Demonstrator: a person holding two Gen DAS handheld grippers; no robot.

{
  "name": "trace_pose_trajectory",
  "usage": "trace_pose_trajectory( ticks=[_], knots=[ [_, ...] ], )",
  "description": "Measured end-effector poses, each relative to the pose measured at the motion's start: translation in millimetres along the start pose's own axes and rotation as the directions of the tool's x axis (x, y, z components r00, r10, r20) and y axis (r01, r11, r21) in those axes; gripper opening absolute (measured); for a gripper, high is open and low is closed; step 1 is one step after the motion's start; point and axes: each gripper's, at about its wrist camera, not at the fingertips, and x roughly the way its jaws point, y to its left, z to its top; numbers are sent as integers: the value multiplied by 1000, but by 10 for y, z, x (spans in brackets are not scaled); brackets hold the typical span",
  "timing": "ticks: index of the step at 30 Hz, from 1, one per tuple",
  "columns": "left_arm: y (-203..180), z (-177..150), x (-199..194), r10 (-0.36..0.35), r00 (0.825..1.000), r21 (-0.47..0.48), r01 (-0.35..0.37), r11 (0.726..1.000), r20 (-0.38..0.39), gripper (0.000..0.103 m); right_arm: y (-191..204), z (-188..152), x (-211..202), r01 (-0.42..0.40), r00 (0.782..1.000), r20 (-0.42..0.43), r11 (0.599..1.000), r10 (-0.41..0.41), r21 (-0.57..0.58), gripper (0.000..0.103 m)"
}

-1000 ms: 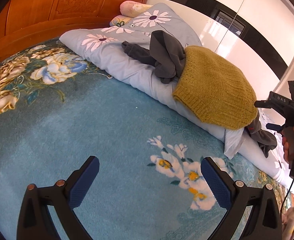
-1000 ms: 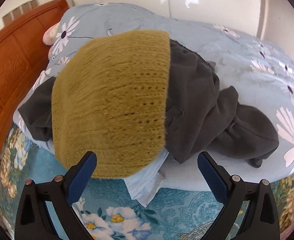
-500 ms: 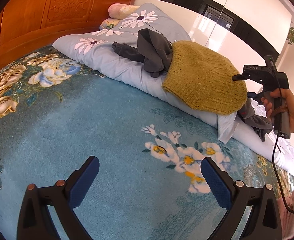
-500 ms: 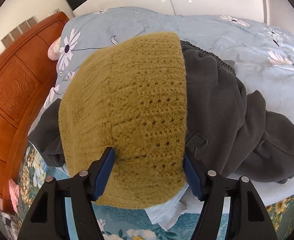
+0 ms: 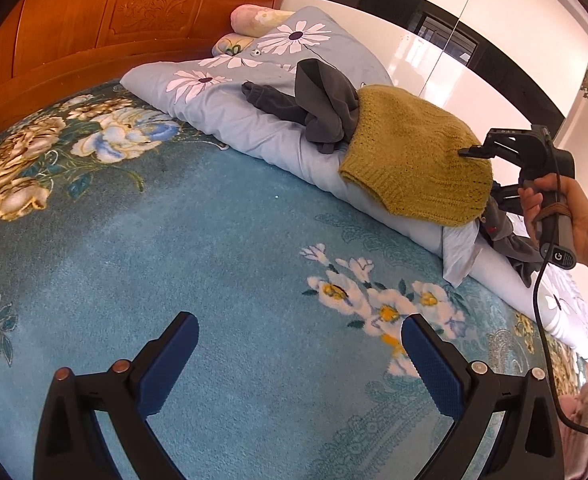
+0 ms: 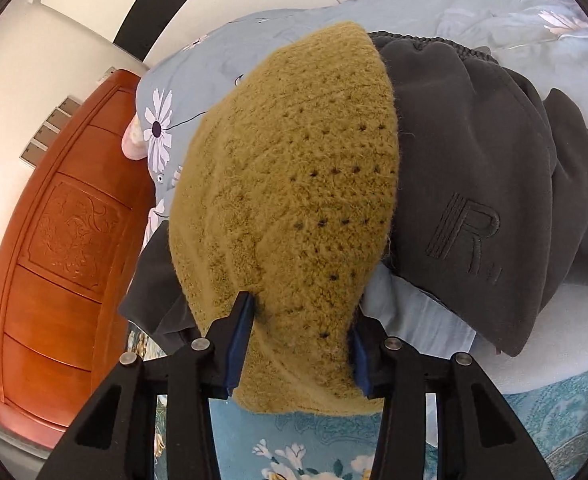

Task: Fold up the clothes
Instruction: 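Reach the right tool to the yellow sweater and grasp its edge, then lift the sweater off the clothes pile and lower it onto the blanket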

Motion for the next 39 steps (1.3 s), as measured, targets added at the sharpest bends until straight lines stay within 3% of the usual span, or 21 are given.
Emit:
trace_pose_trajectory(
  ticks=[2, 3, 4, 7, 14, 18, 27, 32, 36, 39],
  knots=[
    [25, 6, -50, 7, 1000, -1, -7, 1000, 5, 103, 103, 24, -60, 6, 1000, 12, 1000, -6, -5, 37],
    [47, 11, -84, 6, 1000, -8, -6, 1000, 10, 103, 150, 43, -114, -3, 1000, 22, 1000, 3, -4, 24],
    [66, 23, -123, 5, 1000, -16, -4, 1000, 15, 103, 211, 68, -173, -24, 999, 27, 1000, 24, 0, 19],
    [108, 58, -253, 2, 999, -38, -1, 999, 34, 103, 458, 172, -392, -111, 993, 38, 994, 111, -3, 12],
    [112, 130, -709, 13, 996, -52, -8, 999, 90, 103, 1431, 286, -1100, -333, 937, 64, 935, 342, -122, 10],
    [143, 87, -1029, 25, 992, -79, -16, 997, 122, 103, 1932, 120, -1605, -418, 898, 47, 881, 438, -222, 8],
    [200, -107, -1726, 60, 983, -118, -40, 992, 173, 103, 2429, -493, -2818, -567, 803, -28, 748, 595, -344, 7],
    [357, -184, -2187, 107, 970, -108, -85, 990, 217, 103, 2566, -763, -3147, -602, 778, -62, 712, 626, -363, 7],
    [503, -180, -2482, 108, 961, -102, -84, 991, 253, 103, 2296, -872, -3185, -587, 790, -45, 733, 611, -342, 7],
    [551, -208, -2563, 113, 960, -102, -90, 991, 256, 103, 1795, -905, -2996, -546, 829, -11, 804, 559, -237, 7]
  ],
)
